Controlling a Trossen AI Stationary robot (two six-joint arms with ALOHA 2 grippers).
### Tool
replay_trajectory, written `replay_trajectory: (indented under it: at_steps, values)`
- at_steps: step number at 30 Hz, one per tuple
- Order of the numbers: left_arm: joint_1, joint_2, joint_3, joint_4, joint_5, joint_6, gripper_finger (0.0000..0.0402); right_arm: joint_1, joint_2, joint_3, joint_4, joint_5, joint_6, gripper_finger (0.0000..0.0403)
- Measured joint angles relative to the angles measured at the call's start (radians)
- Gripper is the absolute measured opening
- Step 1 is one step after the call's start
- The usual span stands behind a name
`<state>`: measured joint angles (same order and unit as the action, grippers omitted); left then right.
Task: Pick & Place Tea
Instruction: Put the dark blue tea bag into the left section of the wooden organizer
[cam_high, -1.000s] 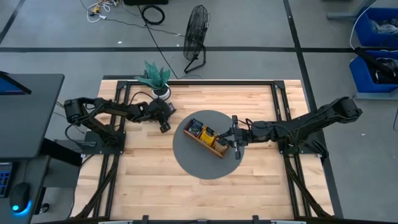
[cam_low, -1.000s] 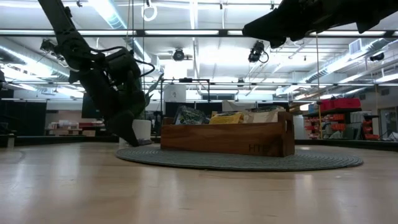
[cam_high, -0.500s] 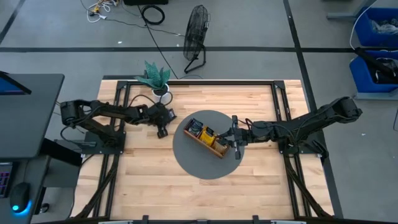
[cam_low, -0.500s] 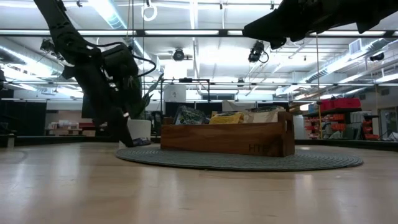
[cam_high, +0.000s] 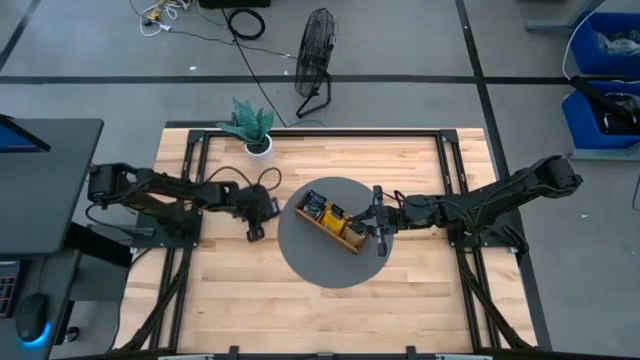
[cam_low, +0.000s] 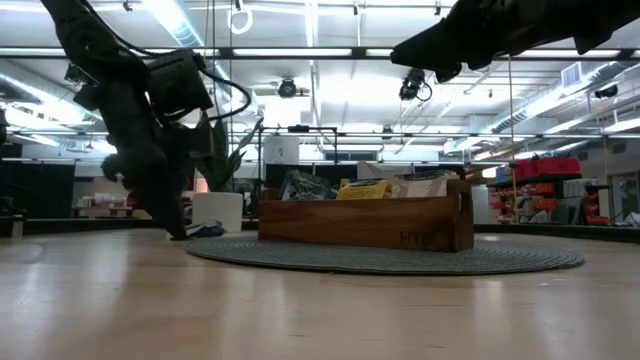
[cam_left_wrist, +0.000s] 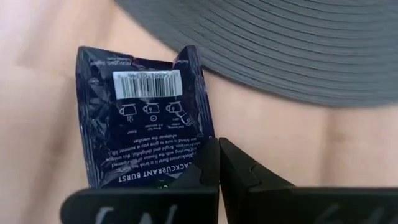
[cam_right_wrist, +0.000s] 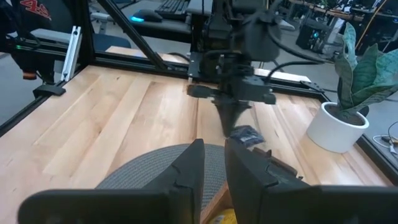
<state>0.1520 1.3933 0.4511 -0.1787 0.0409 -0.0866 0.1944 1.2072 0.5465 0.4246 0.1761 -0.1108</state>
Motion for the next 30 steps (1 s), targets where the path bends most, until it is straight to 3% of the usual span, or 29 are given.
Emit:
replay_trajectory:
  at_steps: [10,18,21,30]
  values:
    - [-0.140,-0.151,-0.006,-0.062,-0.020,-0.138,0.0007,-0.001,0.000,0.000,-0.002,0.000,-0.002,0.0071]
    - [-0.198,-0.323,-0.002,-0.143,-0.048,-0.094,0.0041,-0.001,0.000,0.000,-0.003,0.000,0.003,0.0071]
    - [-0.241,-0.342,-0.002,-0.236,-0.057,-0.045,0.0068,-0.001,0.000,0.000,-0.009,0.000,0.014,0.0071]
    - [-0.330,-0.289,-0.002,-0.240,-0.210,0.048,0.0196,-0.001,0.000,0.000,-0.015,0.000,0.016,0.0071]
